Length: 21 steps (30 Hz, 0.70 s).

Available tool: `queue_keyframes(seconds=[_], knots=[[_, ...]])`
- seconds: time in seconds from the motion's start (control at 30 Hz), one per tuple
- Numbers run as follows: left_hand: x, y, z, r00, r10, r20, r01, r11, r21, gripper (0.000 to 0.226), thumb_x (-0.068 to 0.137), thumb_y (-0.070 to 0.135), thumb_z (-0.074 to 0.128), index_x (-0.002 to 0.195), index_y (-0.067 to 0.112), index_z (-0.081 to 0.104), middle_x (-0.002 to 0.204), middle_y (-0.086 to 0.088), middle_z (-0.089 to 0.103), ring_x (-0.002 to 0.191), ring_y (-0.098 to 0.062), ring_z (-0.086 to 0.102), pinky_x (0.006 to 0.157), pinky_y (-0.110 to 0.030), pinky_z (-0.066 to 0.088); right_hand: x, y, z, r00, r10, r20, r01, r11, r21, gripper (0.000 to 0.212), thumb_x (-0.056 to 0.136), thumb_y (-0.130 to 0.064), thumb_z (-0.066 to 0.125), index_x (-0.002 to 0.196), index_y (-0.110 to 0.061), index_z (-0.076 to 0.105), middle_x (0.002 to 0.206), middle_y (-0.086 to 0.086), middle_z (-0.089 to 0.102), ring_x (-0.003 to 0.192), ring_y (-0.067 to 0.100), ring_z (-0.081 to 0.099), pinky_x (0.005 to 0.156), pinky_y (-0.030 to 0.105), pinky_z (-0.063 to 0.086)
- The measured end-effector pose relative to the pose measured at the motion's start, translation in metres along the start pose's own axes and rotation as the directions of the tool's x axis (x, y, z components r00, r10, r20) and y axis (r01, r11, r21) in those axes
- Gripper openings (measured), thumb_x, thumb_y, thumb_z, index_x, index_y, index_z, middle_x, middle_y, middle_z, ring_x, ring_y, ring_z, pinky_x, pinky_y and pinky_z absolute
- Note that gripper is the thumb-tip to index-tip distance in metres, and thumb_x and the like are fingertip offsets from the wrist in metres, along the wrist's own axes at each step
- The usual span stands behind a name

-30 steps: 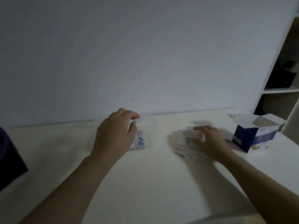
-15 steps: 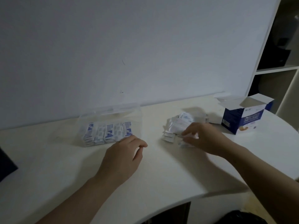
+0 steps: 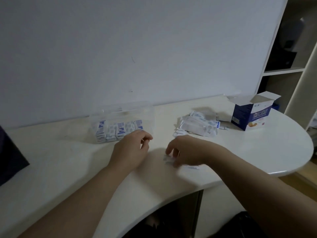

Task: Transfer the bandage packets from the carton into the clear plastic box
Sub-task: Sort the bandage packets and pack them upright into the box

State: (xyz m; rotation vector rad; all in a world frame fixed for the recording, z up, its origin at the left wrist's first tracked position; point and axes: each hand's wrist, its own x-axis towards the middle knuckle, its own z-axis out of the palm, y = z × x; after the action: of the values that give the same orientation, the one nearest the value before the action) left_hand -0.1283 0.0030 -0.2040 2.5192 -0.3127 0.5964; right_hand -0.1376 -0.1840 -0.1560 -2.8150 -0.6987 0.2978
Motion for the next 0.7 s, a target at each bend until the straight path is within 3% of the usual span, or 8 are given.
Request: queue_keyframes(seconds=[0.13,0.23,0.27,0.33,0.4,0.57,0.67,0.7], knots=[[0.001,0.001,0.002,0.995,-0.075,0.070,0.086,0.981,-0.176,0.019,0.090,0.017,0.056,0.089,0.035,0.063,0.090,0.020,0.063,0.085,-0.004,0.061,0.083,-0.029,0.050,0.010,-0.009,-0.011,0.990,0.057,0.132,-0.047,0.996,-0.075,0.047,0.080,-0.030,0.072,0.124,-0.021,0.057,0.110,-0.001,0.062,0.090,0.015,0.061,0.072,0.023,0.047],[0.002,0.010,-0.002,0.984,-0.149,0.094,0.175,0.889,-0.424,0.014,0.093,0.020,0.055,0.096,0.030,0.063,0.092,0.012,0.066,0.089,-0.011,0.063,0.080,-0.023,0.051,0.015,-0.008,-0.003,0.999,0.028,-0.020,-0.024,0.988,0.151,0.020,0.084,-0.035,0.066,0.099,-0.022,0.066,0.085,-0.003,0.065,0.071,0.011,0.056,0.060,0.020,0.043],[0.002,0.015,-0.005,0.972,-0.186,0.143,0.235,0.792,-0.564,0.014,0.094,0.024,0.053,0.103,0.026,0.063,0.097,0.007,0.067,0.092,-0.013,0.064,0.079,-0.024,0.053,0.016,-0.008,0.000,0.993,0.047,-0.107,-0.006,0.937,0.349,0.015,0.084,-0.035,0.066,0.088,-0.020,0.067,0.078,-0.001,0.065,0.068,0.012,0.057,0.060,0.021,0.044],[0.002,0.026,-0.009,0.930,-0.150,0.336,0.366,0.474,-0.801,0.032,0.091,0.040,0.051,0.113,0.020,0.063,0.104,0.002,0.068,0.095,-0.013,0.066,0.081,-0.029,0.053,0.018,-0.010,0.000,0.959,0.143,-0.244,0.070,0.716,0.695,0.021,0.083,-0.034,0.068,0.074,-0.015,0.062,0.069,0.000,0.061,0.062,0.011,0.054,0.058,0.021,0.042],[0.001,0.034,-0.011,0.901,-0.027,0.433,0.423,0.275,-0.863,0.042,0.084,0.047,0.049,0.111,0.019,0.063,0.102,0.002,0.070,0.094,-0.015,0.067,0.086,-0.032,0.052,0.024,-0.017,-0.001,0.929,0.230,-0.289,0.123,0.547,0.828,0.026,0.083,-0.032,0.069,0.070,-0.012,0.058,0.063,0.001,0.057,0.058,0.011,0.051,0.055,0.020,0.041],[0.002,0.033,-0.008,0.895,-0.044,0.443,0.445,0.142,-0.884,0.027,0.086,0.025,0.055,0.109,0.013,0.061,0.092,-0.001,0.073,0.084,-0.012,0.069,0.073,-0.025,0.056,0.038,-0.029,0.010,0.901,0.274,-0.335,0.160,0.509,0.846,0.030,0.086,-0.033,0.065,0.067,-0.010,0.062,0.064,0.003,0.061,0.060,0.013,0.058,0.059,0.024,0.047],[0.004,0.023,-0.005,0.885,-0.081,0.459,0.466,0.187,-0.865,0.024,0.092,0.006,0.052,0.113,0.013,0.061,0.095,0.001,0.074,0.090,-0.007,0.068,0.073,-0.024,0.056,0.036,-0.015,0.006,0.916,0.225,-0.333,0.179,0.516,0.838,0.037,0.093,-0.041,0.052,0.084,-0.010,0.069,0.073,-0.004,0.064,0.066,0.006,0.058,0.067,0.019,0.046],[0.005,0.021,-0.003,0.884,-0.096,0.458,0.468,0.187,-0.864,0.025,0.092,0.002,0.052,0.114,0.011,0.060,0.095,0.000,0.074,0.090,-0.007,0.068,0.072,-0.023,0.056,0.037,-0.002,0.004,0.896,0.249,-0.368,0.164,0.583,0.795,0.035,0.093,-0.042,0.051,0.092,-0.012,0.069,0.081,-0.004,0.064,0.073,0.007,0.059,0.071,0.021,0.047]])
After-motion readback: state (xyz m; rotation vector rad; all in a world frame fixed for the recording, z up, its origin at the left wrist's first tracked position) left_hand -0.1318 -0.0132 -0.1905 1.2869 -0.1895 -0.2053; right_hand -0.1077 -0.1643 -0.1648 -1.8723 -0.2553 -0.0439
